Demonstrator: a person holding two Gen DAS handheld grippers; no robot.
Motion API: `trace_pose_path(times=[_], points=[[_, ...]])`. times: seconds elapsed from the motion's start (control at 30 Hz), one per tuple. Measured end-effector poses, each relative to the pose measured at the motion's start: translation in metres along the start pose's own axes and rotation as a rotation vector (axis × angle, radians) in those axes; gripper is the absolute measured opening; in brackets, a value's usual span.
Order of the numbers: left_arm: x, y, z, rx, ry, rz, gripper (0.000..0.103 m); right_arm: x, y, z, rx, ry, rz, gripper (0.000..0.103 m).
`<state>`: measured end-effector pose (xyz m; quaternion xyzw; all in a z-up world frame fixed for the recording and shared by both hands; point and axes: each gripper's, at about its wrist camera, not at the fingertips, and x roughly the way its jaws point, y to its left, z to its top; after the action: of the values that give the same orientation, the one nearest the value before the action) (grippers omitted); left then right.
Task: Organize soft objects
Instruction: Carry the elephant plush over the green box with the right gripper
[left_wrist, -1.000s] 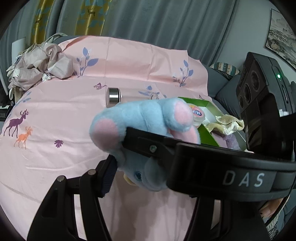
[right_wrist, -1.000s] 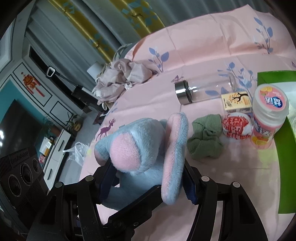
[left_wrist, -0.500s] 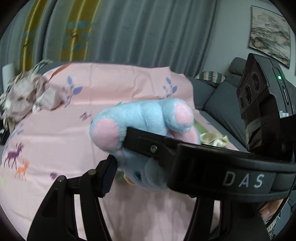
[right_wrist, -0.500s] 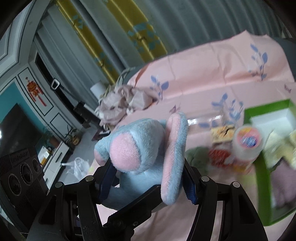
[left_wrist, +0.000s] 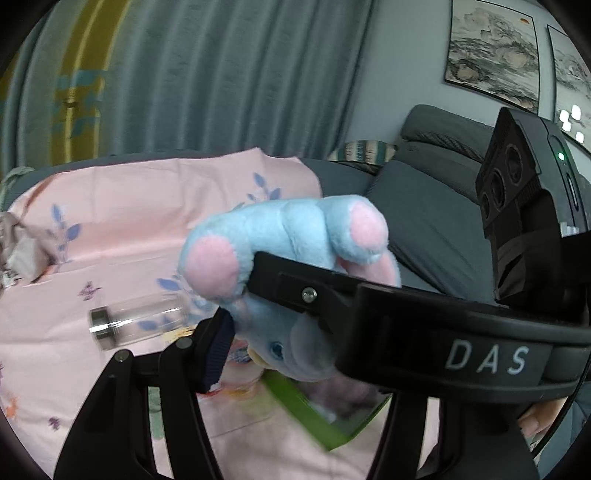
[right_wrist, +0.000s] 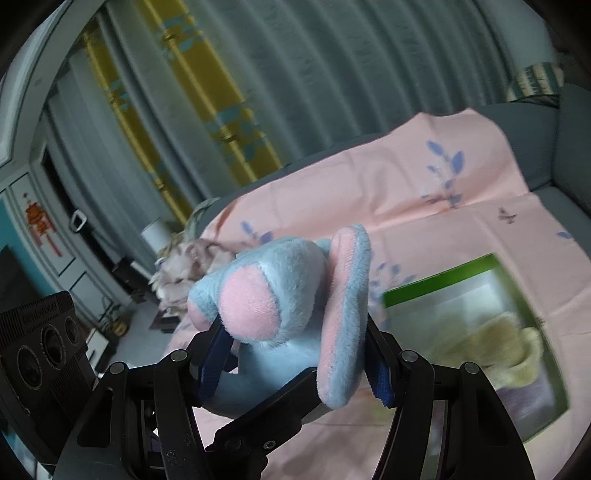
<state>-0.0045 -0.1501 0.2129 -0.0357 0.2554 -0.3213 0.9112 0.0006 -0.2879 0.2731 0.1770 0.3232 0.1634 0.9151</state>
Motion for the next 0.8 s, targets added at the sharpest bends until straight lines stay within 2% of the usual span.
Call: trace_pose_path(times=[0.27,0.57,0.8], points=[[0.060,-0.026,0.009,0.036,0.073,-0.058,0.059,-0.004,-0.068,0.009,0.111,-0.025,-0.048,0.066],[0.129,-0.033,-0.002,0.007,0.227,-0.078,0.058,0.027,-0.142,-0.001,0.294,0.039,-0.064,0.066],[0.167,-0.037,-0.018,-0.010,0.341,-0.075,0.058,0.045,-0.187,-0.018,0.423,0.103,-0.078,0.066]])
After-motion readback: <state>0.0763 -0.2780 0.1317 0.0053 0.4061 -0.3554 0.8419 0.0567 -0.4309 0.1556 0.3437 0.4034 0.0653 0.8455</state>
